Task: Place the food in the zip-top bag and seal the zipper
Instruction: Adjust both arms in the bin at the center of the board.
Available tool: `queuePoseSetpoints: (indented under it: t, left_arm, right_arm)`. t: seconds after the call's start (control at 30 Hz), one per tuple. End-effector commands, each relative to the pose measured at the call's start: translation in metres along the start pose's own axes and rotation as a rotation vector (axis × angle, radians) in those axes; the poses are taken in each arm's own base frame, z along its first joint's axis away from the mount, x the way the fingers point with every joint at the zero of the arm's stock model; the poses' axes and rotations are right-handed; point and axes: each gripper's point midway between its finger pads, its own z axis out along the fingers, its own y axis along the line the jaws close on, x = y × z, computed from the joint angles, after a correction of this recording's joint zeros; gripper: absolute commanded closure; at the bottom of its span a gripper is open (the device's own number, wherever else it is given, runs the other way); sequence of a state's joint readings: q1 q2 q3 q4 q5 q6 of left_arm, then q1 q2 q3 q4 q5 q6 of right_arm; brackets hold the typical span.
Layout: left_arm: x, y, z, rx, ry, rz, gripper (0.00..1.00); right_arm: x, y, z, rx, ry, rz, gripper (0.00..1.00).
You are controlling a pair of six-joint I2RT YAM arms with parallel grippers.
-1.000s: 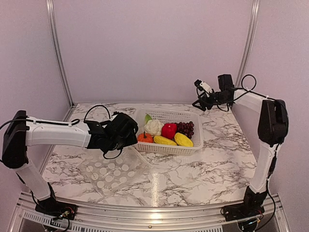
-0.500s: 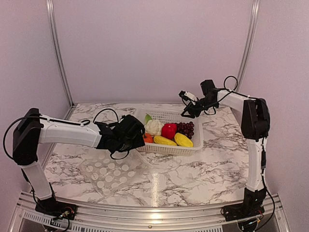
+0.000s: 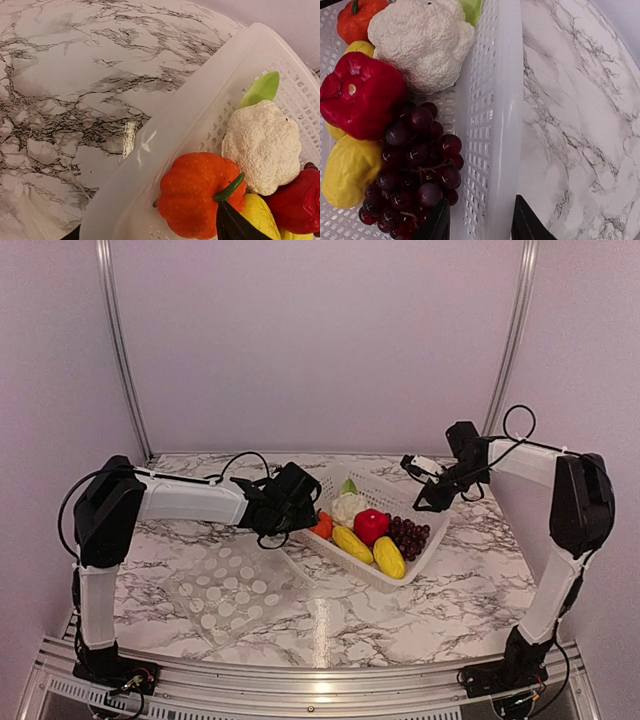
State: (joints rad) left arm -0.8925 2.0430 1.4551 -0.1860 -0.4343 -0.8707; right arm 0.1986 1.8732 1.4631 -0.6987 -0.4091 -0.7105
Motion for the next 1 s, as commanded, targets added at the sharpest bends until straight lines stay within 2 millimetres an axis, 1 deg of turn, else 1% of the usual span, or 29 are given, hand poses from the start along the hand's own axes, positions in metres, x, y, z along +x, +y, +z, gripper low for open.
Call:
queuePoseSetpoints:
  t: [0.0, 0.13, 0.23, 0.4, 0.5, 0.53, 0.6, 0.67, 0.73, 0.77, 0.8, 0.87, 0.93, 0.97]
  left_arm:
    - [-0.003, -0.051, 0.015, 0.151, 0.016, 0.064, 0.28]
    - [-0.014, -0.093, 0.029, 0.252, 0.004, 0.113, 0.28]
    - [-0.015, -0.123, 0.038, 0.332, 0.013, 0.144, 0.28]
    - [-0.018, -0.158, 0.05, 0.447, 0.005, 0.144, 0.29]
    - [-0.025, -0.171, 0.055, 0.479, -0.03, 0.159, 0.28]
    - [-0.034, -0.177, 0.052, 0.49, -0.049, 0.161, 0.27]
    - [-0.046, -0.178, 0.048, 0.466, -0.069, 0.184, 0.26]
    - [-0.067, -0.167, 0.035, 0.402, -0.112, 0.216, 0.24]
    - [-0.089, -0.153, 0.01, 0.33, -0.172, 0.257, 0.22]
    - [-0.101, -0.145, -0.005, 0.304, -0.2, 0.266, 0.21]
    - [-0.109, -0.135, -0.019, 0.278, -0.216, 0.271, 0.2]
    - [-0.117, -0.117, -0.047, 0.23, -0.226, 0.272, 0.2]
    - [-0.114, -0.097, -0.068, 0.18, -0.211, 0.289, 0.2]
    - [-0.108, -0.085, -0.078, 0.15, -0.208, 0.305, 0.2]
  right_arm:
    - [0.024, 0.044, -0.012, -0.067, 0.038, 0.032, 0.61]
    - [0.041, 0.064, -0.024, -0.073, 0.049, 0.06, 0.6]
    - [0.049, 0.077, -0.031, -0.089, 0.054, 0.086, 0.55]
    - [0.05, 0.098, -0.042, -0.151, 0.032, 0.127, 0.41]
    - [0.048, 0.103, -0.045, -0.172, 0.018, 0.142, 0.38]
    - [0.047, 0.102, -0.046, -0.165, 0.015, 0.144, 0.38]
    - [0.047, 0.097, -0.047, -0.134, 0.023, 0.148, 0.37]
    - [0.047, 0.088, -0.051, -0.098, 0.027, 0.154, 0.36]
    - [0.044, 0.078, -0.06, -0.059, 0.011, 0.16, 0.35]
    - [0.04, 0.073, -0.065, -0.034, 0.0, 0.16, 0.32]
    - [0.037, 0.067, -0.07, 0.0, -0.007, 0.155, 0.31]
    - [0.026, 0.058, -0.081, 0.057, -0.04, 0.146, 0.28]
    - [0.011, 0.052, -0.091, 0.1, -0.083, 0.126, 0.27]
    - [0.004, 0.051, -0.094, 0.12, -0.096, 0.11, 0.28]
